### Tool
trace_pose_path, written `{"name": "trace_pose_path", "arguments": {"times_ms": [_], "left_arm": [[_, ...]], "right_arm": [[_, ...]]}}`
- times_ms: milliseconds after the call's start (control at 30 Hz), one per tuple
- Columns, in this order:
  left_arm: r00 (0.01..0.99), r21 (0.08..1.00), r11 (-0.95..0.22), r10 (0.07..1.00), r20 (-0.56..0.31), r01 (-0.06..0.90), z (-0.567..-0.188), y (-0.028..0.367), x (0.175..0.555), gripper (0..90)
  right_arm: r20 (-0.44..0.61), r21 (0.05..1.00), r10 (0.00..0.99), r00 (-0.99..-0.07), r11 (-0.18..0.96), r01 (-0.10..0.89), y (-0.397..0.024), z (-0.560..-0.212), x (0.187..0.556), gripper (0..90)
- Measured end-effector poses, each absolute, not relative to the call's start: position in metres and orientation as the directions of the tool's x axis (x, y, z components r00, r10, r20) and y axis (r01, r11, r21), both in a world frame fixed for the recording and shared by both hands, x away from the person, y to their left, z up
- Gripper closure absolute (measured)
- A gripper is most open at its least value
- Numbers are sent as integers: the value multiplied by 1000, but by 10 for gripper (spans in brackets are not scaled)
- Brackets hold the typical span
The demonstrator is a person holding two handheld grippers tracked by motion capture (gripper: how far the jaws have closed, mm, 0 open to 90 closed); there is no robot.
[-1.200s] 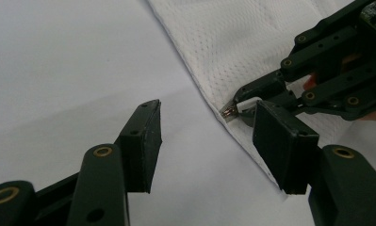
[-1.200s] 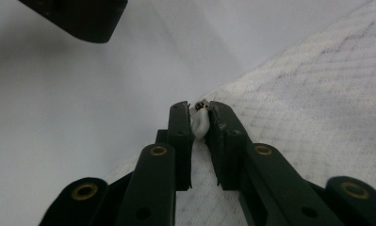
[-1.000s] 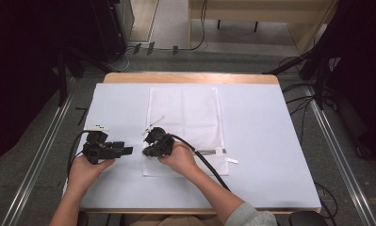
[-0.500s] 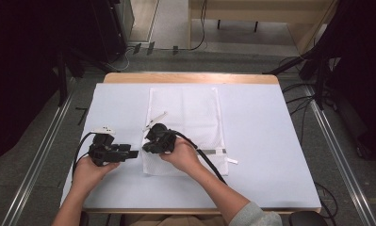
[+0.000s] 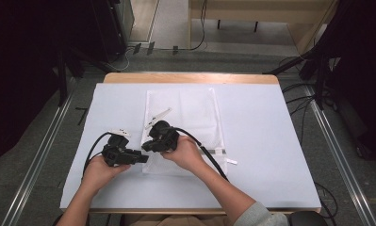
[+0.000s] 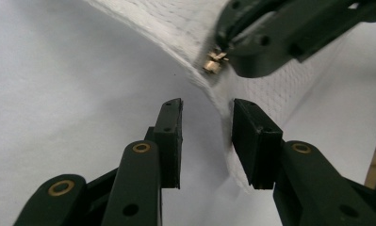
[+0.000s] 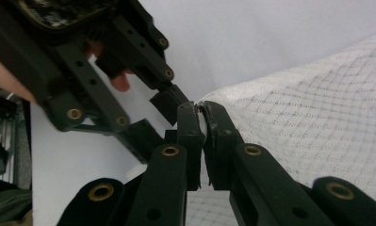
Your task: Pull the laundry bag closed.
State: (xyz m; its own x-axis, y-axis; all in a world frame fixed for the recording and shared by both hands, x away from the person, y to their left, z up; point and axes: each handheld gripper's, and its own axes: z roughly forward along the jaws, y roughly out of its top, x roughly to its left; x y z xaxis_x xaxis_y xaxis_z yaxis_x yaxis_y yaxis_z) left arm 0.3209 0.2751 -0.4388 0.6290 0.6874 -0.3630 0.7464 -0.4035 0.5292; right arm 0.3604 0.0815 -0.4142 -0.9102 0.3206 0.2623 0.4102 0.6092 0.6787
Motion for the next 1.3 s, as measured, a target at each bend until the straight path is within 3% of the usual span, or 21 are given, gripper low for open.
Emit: {"name": "trace_pose_path", "arguments": {"times_ms": [333,633,833,1300], "left_arm": [[657,544,-432,677,-331,719,-441,274,326,719],[693,577,-453,656,-300,679,-440,273,325,726],[692,574,-448,648,-320,685,-439,273,325,869],[660,548,-423,659,-360,721,-436,276,326,886]], "right_arm": [[273,671,271,-923,634,385,79,-415,361,873],[287,665,257,-923,640,385,78,-417,361,873],[284,667,245,-927,644,375,79,-419,363,875],[270,673,275,-923,632,385,77,-424,361,880]]}}
